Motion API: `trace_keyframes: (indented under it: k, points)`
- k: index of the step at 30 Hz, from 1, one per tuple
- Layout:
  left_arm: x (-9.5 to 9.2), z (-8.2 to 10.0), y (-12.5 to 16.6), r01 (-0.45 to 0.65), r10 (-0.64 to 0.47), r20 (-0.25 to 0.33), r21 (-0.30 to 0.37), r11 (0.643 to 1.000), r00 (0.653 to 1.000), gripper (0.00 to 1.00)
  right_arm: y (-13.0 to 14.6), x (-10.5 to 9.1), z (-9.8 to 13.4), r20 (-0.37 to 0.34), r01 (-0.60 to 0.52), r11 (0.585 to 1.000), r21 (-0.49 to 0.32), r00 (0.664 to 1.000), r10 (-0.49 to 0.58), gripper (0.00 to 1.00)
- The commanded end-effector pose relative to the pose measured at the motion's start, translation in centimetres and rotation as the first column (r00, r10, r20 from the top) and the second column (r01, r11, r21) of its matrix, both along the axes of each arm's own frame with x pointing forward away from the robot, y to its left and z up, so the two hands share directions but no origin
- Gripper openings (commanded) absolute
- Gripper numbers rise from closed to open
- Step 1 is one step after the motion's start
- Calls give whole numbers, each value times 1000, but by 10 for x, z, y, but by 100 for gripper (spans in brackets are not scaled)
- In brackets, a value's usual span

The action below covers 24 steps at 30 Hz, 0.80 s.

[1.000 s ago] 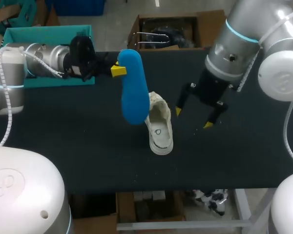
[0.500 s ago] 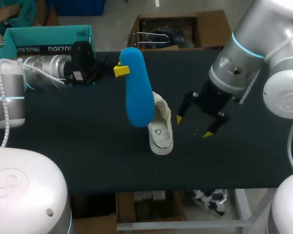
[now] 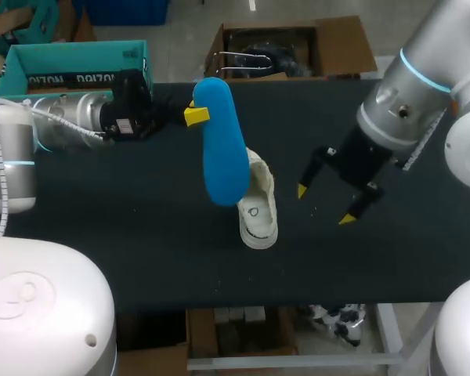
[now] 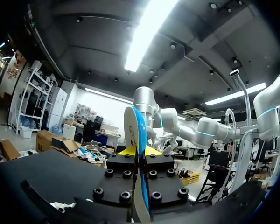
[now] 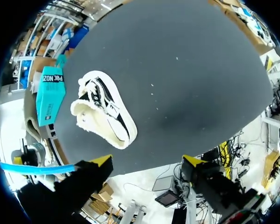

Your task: Open the shoe tongue, take the insole out of the shoe, put the insole back into the shoe, and pack the shoe into the shoebox

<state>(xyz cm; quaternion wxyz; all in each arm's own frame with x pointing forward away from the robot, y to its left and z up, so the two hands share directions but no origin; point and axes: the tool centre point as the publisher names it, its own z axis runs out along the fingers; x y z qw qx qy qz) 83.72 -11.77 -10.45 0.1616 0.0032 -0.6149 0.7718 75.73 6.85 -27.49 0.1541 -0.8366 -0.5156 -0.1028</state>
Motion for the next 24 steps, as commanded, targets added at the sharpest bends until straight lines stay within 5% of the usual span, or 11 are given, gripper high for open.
trace_keyframes:
  k: [1, 6, 8, 20, 24]
  points:
    - [-1, 0, 0, -7, 7, -1, 0, 1000, 1000, 0, 24, 24, 11, -133, 267, 960, -83, 952, -276, 100]
    - [-1, 0, 0, -7, 7, -1, 0, 1000, 1000, 0, 32, 41, 24, -345, 486, 872, 51, 828, -441, 100]
    - [-1, 0, 0, -7, 7, -1, 0, 1000, 1000, 0, 41, 44, 27, -387, 461, 868, 182, 846, -368, 100]
    - [-1, 0, 0, -7, 7, -1, 0, 1000, 1000, 0, 41, 44, 27, -387, 461, 868, 182, 846, -368, 100]
    - [-1, 0, 0, -7, 7, -1, 0, 1000, 1000, 0, 53, 55, 26, -555, 628, 771, 105, 680, -479, 100]
